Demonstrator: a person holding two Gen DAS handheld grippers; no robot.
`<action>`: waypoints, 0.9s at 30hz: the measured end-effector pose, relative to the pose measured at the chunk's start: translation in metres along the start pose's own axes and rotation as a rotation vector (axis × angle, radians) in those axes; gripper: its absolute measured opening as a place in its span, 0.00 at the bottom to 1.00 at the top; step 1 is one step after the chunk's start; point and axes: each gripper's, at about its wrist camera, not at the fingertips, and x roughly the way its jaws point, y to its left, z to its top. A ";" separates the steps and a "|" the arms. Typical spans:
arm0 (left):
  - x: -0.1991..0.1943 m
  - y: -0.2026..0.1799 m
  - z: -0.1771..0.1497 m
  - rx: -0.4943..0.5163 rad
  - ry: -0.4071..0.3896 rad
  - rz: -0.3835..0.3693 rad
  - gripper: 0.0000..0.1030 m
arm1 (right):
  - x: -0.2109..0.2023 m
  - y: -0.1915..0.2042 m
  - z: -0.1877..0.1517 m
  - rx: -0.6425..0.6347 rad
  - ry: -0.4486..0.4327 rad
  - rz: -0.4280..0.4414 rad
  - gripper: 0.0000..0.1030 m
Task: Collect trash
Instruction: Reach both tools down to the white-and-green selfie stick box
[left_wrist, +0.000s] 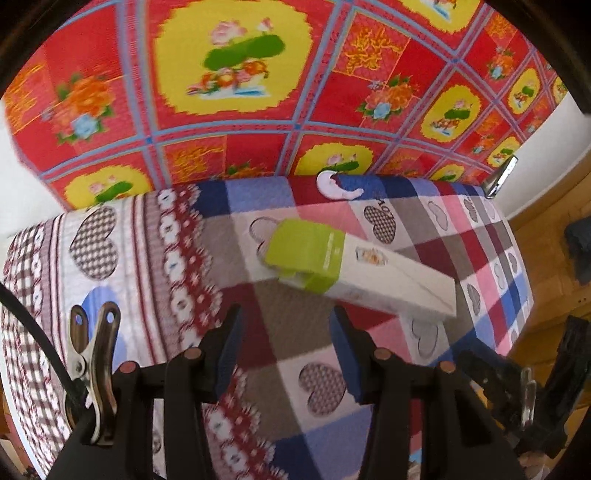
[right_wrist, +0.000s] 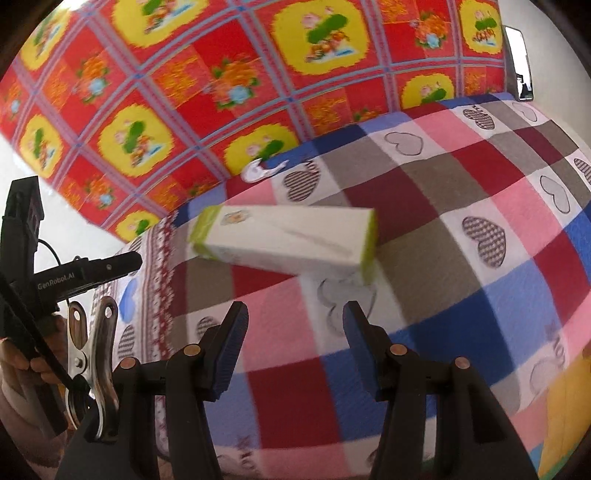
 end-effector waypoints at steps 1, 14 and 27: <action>0.005 -0.004 0.005 0.004 -0.001 0.003 0.48 | 0.002 -0.004 0.003 0.005 0.001 0.000 0.54; 0.061 -0.020 0.047 0.036 0.045 0.027 0.60 | 0.036 -0.038 0.036 0.062 0.053 0.038 0.54; 0.090 -0.038 0.044 0.032 0.120 -0.065 0.69 | 0.061 -0.042 0.047 0.045 0.100 0.077 0.54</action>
